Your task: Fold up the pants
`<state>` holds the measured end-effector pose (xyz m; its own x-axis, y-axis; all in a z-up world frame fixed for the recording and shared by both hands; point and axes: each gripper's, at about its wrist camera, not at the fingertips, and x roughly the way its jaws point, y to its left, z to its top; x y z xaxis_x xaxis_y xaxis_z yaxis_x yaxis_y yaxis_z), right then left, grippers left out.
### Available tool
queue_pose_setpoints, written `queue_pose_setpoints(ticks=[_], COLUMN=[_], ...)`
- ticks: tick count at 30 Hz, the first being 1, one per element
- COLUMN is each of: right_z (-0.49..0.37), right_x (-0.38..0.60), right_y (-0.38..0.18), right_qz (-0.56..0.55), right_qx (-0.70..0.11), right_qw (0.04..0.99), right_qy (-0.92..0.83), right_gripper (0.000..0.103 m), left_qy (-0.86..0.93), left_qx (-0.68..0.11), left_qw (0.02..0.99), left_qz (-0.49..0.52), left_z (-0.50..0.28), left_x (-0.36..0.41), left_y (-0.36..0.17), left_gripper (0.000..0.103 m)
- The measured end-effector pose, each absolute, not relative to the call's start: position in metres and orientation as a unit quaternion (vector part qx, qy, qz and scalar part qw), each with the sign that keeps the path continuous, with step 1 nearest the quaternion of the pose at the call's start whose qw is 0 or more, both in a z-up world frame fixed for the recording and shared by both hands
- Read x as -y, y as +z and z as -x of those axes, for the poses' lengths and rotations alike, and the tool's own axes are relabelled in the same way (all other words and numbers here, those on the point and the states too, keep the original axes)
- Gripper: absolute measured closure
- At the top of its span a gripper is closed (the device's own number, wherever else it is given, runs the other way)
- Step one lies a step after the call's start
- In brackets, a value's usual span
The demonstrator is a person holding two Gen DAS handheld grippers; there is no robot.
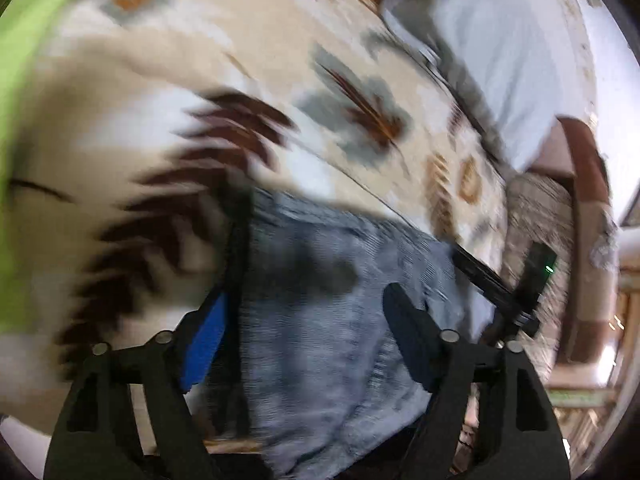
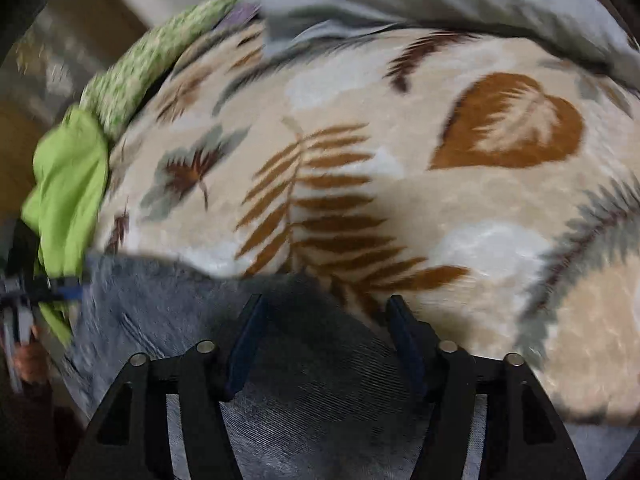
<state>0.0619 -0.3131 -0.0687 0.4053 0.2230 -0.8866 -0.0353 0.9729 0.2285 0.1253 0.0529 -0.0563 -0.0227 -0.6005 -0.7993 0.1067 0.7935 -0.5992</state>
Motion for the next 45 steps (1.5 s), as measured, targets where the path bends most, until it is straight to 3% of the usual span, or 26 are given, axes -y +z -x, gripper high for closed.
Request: queue_pose_setpoints(ticks=[1,2,5,8,14,16,18,20,22,24,31,38,42,45], right_z=[-0.061,-0.061,-0.062,-0.073,-0.073,-0.068,-0.061,-0.051,-0.039,-0.026,0.012,0.054,0.070,0.069], right_x=[0.305,0.300,0.301,0.306,0.310,0.318,0.325,0.335,0.342,0.344,0.321,0.268,0.203,0.162], right_y=[-0.062,-0.053,-0.031,-0.047,-0.074,-0.066,-0.056,-0.046,-0.038,-0.033,-0.032,-0.029,-0.041,-0.072], right_qz=[-0.057,-0.032,-0.016,-0.019,-0.036,-0.069,-0.097,-0.133,-0.168,-0.182,-0.183,-0.247,-0.283,-0.319], right_qx=[-0.539,-0.530,-0.502,-0.520,-0.530,-0.521,-0.507,-0.496,-0.481,-0.475,-0.481,-0.494,-0.534,-0.586], right_qw=[0.837,0.844,0.864,0.853,0.847,0.851,0.856,0.858,0.860,0.861,0.856,0.821,0.758,0.692], right_qy=[0.075,0.068,0.050,0.033,-0.001,0.003,0.009,0.013,0.022,0.028,0.052,0.144,0.246,0.276], right_gripper=[0.099,0.101,0.102,0.102,0.103,0.098,0.098,0.089,0.071,0.065,0.063,0.058,0.039,0.038], left_qy=[-0.274,-0.282,-0.283,-0.243,-0.226,-0.229,-0.237,-0.244,-0.255,-0.263,-0.287,-0.288,-0.274,-0.267], left_qx=[-0.660,-0.652,-0.614,-0.620,-0.639,-0.625,-0.618,-0.620,-0.617,-0.618,-0.633,-0.635,-0.640,-0.648], left_qw=[0.678,0.685,0.725,0.741,0.730,0.740,0.742,0.736,0.733,0.731,0.705,0.702,0.703,0.698], left_qz=[0.172,0.162,0.131,0.081,0.093,0.094,0.101,0.120,0.129,0.121,0.143,0.142,0.144,0.148], left_z=[-0.124,-0.124,-0.127,-0.138,-0.146,-0.142,-0.137,-0.131,-0.121,-0.106,-0.056,-0.040,-0.055,-0.064], left_x=[-0.044,-0.038,-0.022,-0.011,-0.025,-0.034,-0.043,-0.055,-0.057,-0.062,-0.079,-0.074,-0.070,-0.069], left_y=[-0.051,-0.045,-0.025,-0.034,-0.048,-0.037,-0.027,-0.022,-0.020,-0.019,-0.027,-0.030,-0.035,-0.045], left_gripper=[0.060,0.080,0.082,0.083,0.083,0.083,0.077,0.057,0.052,0.051,0.042,0.042,0.040,0.039])
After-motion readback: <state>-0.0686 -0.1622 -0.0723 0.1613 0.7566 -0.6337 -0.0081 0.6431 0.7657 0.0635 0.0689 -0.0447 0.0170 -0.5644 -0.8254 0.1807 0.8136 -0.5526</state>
